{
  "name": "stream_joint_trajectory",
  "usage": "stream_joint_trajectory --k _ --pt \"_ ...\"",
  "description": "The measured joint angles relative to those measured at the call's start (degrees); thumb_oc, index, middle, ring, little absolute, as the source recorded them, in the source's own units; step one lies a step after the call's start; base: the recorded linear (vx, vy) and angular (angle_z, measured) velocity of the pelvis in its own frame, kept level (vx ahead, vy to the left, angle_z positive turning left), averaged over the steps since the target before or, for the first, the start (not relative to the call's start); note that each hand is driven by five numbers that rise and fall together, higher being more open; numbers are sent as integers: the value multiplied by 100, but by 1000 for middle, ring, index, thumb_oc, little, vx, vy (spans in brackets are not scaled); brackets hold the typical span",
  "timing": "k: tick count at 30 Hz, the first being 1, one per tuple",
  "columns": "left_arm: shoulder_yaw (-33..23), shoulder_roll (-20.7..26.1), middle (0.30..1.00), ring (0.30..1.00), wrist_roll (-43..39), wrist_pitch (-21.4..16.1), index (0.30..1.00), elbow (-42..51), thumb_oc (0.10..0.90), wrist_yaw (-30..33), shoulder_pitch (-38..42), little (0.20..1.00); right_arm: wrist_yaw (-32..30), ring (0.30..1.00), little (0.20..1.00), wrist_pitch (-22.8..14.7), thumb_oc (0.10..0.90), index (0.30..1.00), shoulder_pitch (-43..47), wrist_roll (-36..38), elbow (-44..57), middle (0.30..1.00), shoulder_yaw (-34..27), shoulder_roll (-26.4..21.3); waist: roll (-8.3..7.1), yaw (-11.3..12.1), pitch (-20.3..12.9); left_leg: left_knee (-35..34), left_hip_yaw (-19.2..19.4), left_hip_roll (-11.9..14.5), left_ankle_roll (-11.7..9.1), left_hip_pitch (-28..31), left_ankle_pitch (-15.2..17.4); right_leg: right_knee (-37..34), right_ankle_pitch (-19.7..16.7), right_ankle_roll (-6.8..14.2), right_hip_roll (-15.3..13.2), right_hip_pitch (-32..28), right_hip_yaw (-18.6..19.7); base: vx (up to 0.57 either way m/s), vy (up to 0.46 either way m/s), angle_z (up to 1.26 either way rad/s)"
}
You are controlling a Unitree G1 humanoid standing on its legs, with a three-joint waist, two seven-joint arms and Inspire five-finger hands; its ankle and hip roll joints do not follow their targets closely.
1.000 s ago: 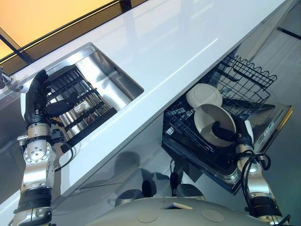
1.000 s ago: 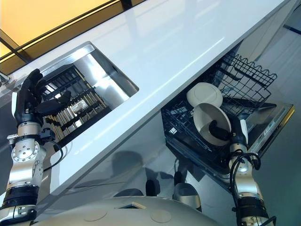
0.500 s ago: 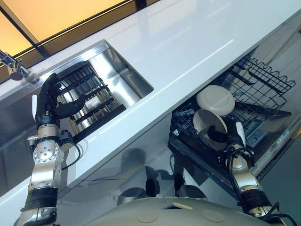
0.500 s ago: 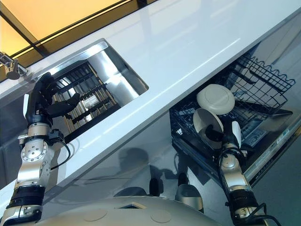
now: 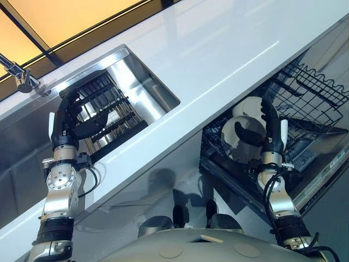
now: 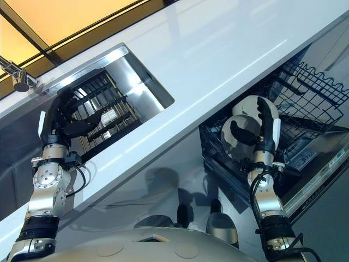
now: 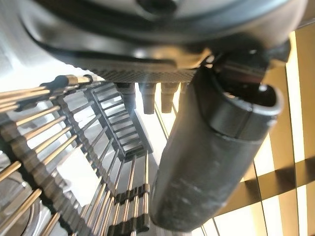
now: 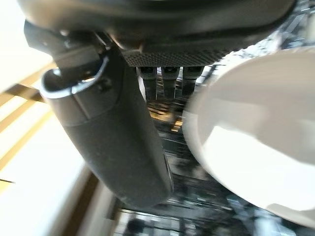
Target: Pick up plates and place into dishwasher.
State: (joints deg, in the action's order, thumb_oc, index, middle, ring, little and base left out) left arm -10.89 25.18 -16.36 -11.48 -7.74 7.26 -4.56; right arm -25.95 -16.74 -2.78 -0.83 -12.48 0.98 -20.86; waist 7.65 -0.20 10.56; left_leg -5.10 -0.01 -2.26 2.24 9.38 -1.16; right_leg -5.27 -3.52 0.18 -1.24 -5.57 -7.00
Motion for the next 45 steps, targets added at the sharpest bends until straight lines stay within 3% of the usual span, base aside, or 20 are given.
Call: stream_joint_trajectory --k 6,12,18,21,27,34,38,45 --pt "-1 0 900 900 0 0 900 0 800 -51 -17 900 -49 900 900 -88 800 900 4 535 172 900 -586 19 4 -43 -3 0 94 5 -3 -7 4 2 -1 0 10 35 53 4 -14 -5" --pt "-13 -10 900 900 -2 0 900 0 800 -240 -185 900 484 900 900 -114 800 900 -180 2338 211 900 -1133 295 3 -179 -3 0 245 28 -19 -9 31 3 14 29 47 112 198 9 -19 -15" --pt "-14 -17 900 900 -203 -7 900 -1 800 -266 -234 900 499 900 900 -141 800 900 -422 3581 -236 900 -1566 423 2 -402 -2 -2 323 33 -17 -2 47 3 12 29 53 125 272 30 -13 -7" --pt "-13 -18 900 900 -271 -9 900 -1 800 -275 -234 900 782 900 900 -121 800 900 -419 4283 -746 900 -1825 422 3 -417 -2 0 423 43 -20 25 68 4 11 28 62 131 322 35 -6 -12" --pt "-10 -18 900 900 -554 -163 900 -47 800 -361 -225 900 1812 900 900 296 800 900 -400 5442 -1612 900 -1879 391 36 -412 36 4 427 46 -25 -20 76 13 9 25 71 202 335 8 1 -3" --pt "-11 -9 900 900 -862 -684 900 -50 800 -135 333 900 2427 900 900 643 800 900 347 6041 -2256 900 -1865 -52 96 -152 609 422 429 -6 20 -621 96 520 -6 -9 -14 822 330 -116 -31 1" --pt "-8 260 900 900 -1077 -818 900 96 800 193 849 900 2441 900 900 529 800 900 866 6035 -2347 900 -1838 -217 -14 -28 1038 969 419 -35 20 -1250 173 1120 104 -67 -80 1468 293 -189 -48 1" --pt "22 805 900 900 -1095 -1034 900 540 800 768 1592 900 2202 900 900 317 800 900 1654 6146 -2347 900 -1585 -432 -108 24 1435 1802 298 -92 13 -2320 286 1834 221 -76 -226 2435 157 -153 -26 4"
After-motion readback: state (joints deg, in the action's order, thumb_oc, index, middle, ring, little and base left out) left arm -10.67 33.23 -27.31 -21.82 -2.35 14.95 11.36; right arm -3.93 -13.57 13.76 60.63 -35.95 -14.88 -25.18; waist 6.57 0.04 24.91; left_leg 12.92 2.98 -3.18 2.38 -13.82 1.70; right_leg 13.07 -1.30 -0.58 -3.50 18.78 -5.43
